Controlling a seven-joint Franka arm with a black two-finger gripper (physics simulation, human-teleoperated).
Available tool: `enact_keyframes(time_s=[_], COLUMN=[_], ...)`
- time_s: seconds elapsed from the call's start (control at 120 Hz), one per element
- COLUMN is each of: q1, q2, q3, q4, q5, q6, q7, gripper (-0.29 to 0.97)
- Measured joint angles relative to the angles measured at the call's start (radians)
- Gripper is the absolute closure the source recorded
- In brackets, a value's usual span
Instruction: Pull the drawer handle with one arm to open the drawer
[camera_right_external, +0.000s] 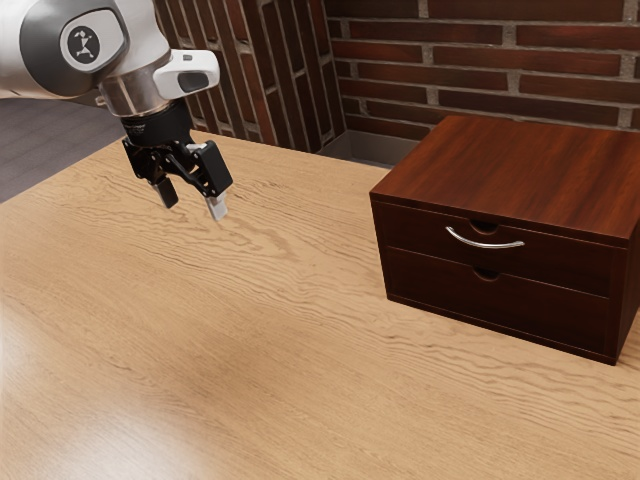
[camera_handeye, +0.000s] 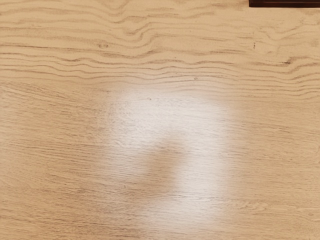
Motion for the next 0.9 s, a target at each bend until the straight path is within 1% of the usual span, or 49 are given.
enact_keyframes(time_s=[0.092,0.208,0.258,0.333,0.4,0.492,0.55,0.633,0.675,0.758,0.792,0.858,0.9], q1=[-0.028,-0.010,0.003,0.029,0.093,0.188,0.213,0.220,0.219,0.195,0.155,0.039,-0.004], q2=[0.001,0.000,-0.008,-0.015,-0.029,-0.049,-0.048,-0.045,-0.040,0.026,0.049,0.091,0.116], q3=[0.039,0.053,0.054,0.046,-0.011,-0.100,-0.125,-0.133,-0.134,-0.138,-0.139,-0.141,-0.142], q4=[-0.002,0.002,0.053,0.200,0.309,0.351,0.355,0.331,0.320,0.314,0.312,0.307,0.300], q5=[-0.032,-0.060,-0.064,-0.070,-0.073,-0.075,-0.073,-0.071,-0.067,-0.028,-0.019,-0.005,0.001], q6=[-0.001,-0.002,-0.008,-0.017,-0.008,0.029,0.051,0.065,0.067,0.073,0.079,0.099,0.115], q7=[0.000,0.001,0.012,0.066,0.160,0.328,0.427,0.545,0.594,0.684,0.717,0.778,0.813], gripper=[0.00,0.00,0.00,0.00,0.00,0.00,0.00,0.00,0.00,0.00,0.00,0.00,0.00])
